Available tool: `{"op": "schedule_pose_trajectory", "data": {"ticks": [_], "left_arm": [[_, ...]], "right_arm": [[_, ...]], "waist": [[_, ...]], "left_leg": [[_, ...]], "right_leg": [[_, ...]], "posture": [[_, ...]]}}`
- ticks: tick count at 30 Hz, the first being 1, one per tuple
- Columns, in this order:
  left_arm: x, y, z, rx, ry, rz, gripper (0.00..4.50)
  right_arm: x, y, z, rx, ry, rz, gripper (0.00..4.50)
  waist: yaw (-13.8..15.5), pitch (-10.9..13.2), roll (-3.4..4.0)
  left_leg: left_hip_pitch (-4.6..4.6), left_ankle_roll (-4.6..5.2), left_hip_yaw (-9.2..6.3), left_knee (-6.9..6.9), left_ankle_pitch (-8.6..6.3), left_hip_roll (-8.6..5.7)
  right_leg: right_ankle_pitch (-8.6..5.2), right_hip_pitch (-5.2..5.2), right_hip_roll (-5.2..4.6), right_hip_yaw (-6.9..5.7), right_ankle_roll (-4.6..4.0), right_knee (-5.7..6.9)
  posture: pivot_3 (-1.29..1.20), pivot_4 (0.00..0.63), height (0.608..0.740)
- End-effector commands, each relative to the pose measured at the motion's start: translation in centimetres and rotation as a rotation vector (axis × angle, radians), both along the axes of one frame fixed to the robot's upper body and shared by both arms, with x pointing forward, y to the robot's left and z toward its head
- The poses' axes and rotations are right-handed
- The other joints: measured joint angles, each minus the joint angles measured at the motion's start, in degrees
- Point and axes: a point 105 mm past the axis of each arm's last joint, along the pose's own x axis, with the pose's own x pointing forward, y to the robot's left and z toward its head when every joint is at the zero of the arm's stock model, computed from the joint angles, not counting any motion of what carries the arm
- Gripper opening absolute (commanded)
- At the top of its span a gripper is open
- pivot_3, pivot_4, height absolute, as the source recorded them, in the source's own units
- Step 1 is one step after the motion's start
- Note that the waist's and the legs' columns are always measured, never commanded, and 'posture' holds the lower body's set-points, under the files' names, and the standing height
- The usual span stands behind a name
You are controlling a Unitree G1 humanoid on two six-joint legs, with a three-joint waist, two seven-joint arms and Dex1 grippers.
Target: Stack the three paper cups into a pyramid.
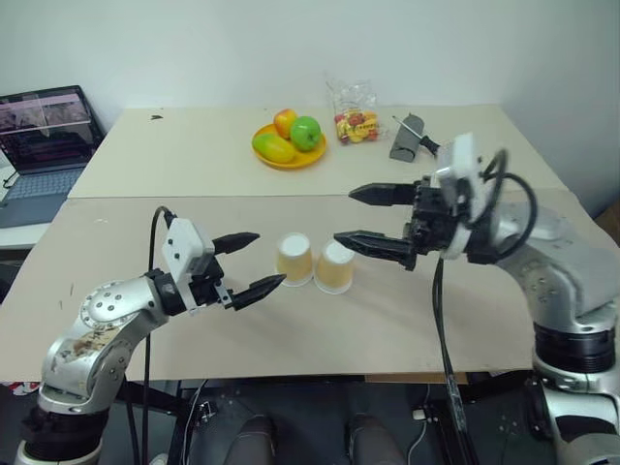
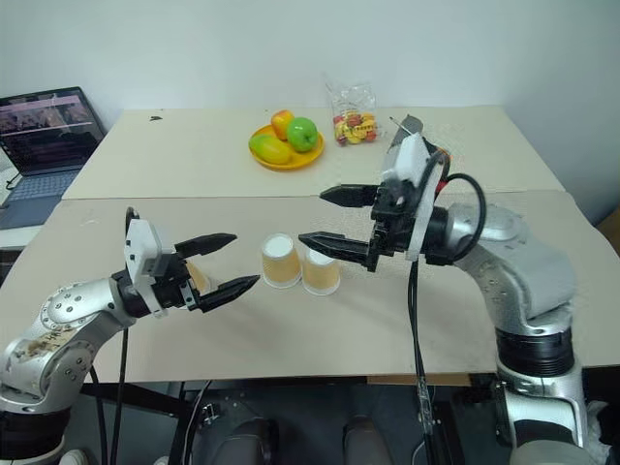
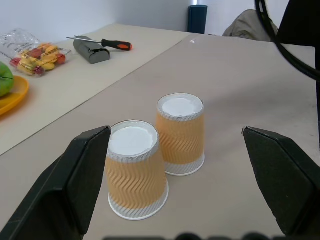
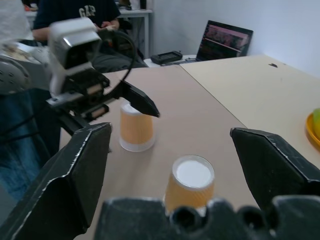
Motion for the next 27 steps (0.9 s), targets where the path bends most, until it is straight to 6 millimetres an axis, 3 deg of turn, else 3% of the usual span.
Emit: {"op": "schedule_pose_trajectory", "data": {"ticks": [1, 5, 10, 13, 16, 19, 27], "left_arm": [[-0.1, 1.1, 2.6, -0.109, -0.161, 0.246, 4.5], [-1.2, 1.5, 2.9, -0.176, -0.223, 0.481, 4.5], [-3.5, 3.2, 0.5, -0.154, -0.183, 0.735, 4.5], [-4.3, 5.2, -1.4, -0.105, -0.148, 0.867, 4.5], [-5.0, 6.1, -3.4, -0.094, -0.097, 0.908, 4.5], [-5.1, 6.4, -4.1, -0.098, -0.094, 0.912, 4.5], [-3.3, 7.0, -5.7, -0.082, -0.094, 0.859, 4.5]], "right_arm": [[-1.3, -0.4, 1.5, -0.057, -0.083, 0.024, 4.46], [-0.4, -0.9, 0.7, -0.1, -0.071, 0.001, 4.46], [1.1, -1.4, -0.5, -0.106, -0.039, -0.016, 4.46], [1.5, -1.8, -0.8, -0.089, -0.013, -0.005, 4.46], [2.2, -2.6, -1.8, -0.106, 0.01, -0.025, 4.46], [2.7, -3.1, -2.4, -0.134, 0.0, -0.047, 4.46], [2.5, -3.1, -2.1, -0.124, -0.009, -0.043, 4.46]], "waist": [[0.17, -0.01, -0.12], [0.23, 0.0, -0.29], [0.25, 0.0, -0.32], [0.43, 0.0, -0.31], [0.55, 0.0, -0.32], [1.06, 0.0, -0.32], [1.61, 0.0, -0.32]], "left_leg": [[-0.01, 0.0, -0.03, 0.0, 0.0, 0.02], [-0.1, 0.02, -0.04, 0.0, -0.02, 0.02], [-0.06, 0.02, 0.06, 0.01, -0.02, -0.02], [-0.02, 0.02, 0.06, 0.01, -0.01, -0.01], [-0.02, 0.02, 0.08, 0.02, -0.02, -0.01], [-0.06, 0.02, 0.09, 0.02, -0.02, -0.01], [-0.09, 0.02, 0.1, 0.02, -0.02, 0.0]], "right_leg": [[0.0, 0.01, 0.02, -0.03, 0.0, -0.03], [0.02, 0.01, -0.01, -0.07, 0.02, -0.14], [0.09, 0.01, -0.02, 0.07, 0.05, -0.2], [0.12, 0.02, 0.0, 0.07, 0.02, -0.19], [0.14, 0.08, 0.0, 0.07, 0.02, -0.31], [0.17, 0.08, 0.0, 0.06, 0.01, -0.42], [0.2, 0.06, 0.01, 0.04, 0.02, -0.47]], "posture": [[0.0, 0.15, 0.74], [0.0, 0.15, 0.74], [0.0, 0.15, 0.74], [0.0, 0.15, 0.74], [0.0, 0.15, 0.74], [0.0, 0.15, 0.74], [0.0, 0.15, 0.74]]}}
